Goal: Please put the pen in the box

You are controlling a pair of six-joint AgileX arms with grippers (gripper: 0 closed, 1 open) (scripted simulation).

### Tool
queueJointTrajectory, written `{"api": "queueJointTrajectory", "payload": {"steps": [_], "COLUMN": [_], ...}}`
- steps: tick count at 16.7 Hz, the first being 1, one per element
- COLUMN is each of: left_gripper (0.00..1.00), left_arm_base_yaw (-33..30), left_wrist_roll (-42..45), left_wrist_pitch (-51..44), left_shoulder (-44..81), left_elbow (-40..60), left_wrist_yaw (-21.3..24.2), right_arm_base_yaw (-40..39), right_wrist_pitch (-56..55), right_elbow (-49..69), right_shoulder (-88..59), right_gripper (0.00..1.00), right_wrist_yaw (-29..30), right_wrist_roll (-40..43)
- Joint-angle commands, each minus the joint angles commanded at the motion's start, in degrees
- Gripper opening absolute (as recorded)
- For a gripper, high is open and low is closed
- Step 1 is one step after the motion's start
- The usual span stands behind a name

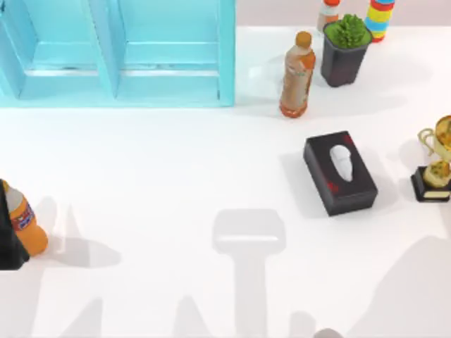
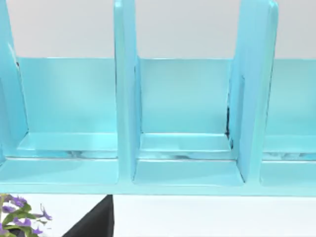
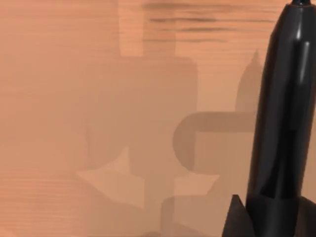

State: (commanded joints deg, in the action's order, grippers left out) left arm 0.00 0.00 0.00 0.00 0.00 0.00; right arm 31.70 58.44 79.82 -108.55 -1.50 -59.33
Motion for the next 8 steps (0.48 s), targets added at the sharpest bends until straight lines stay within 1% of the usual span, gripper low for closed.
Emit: {"api": "queueJointTrajectory", "payload": {"steps": [4, 8], "left_gripper": [1.00, 1.00], "left_arm_base_yaw": [0.00, 0.00], "left_wrist_roll": [0.00, 0.00], "left_wrist_pitch": [0.00, 0.00], "left_shoulder": [0.00, 0.00], "left_elbow": [0.00, 0.00], "left_wrist_yaw": [0.00, 0.00], "right_arm_base_yaw": [0.11, 0.11], "right_wrist_pitch": [-0.20, -0.20], "right_elbow": [-0.06, -0.06], "right_shoulder": [0.04, 0.04], "right_gripper": [0.00, 0.30], "right_wrist_yaw": [-0.11, -0.11], "right_wrist_roll": [0.01, 0.01]}}
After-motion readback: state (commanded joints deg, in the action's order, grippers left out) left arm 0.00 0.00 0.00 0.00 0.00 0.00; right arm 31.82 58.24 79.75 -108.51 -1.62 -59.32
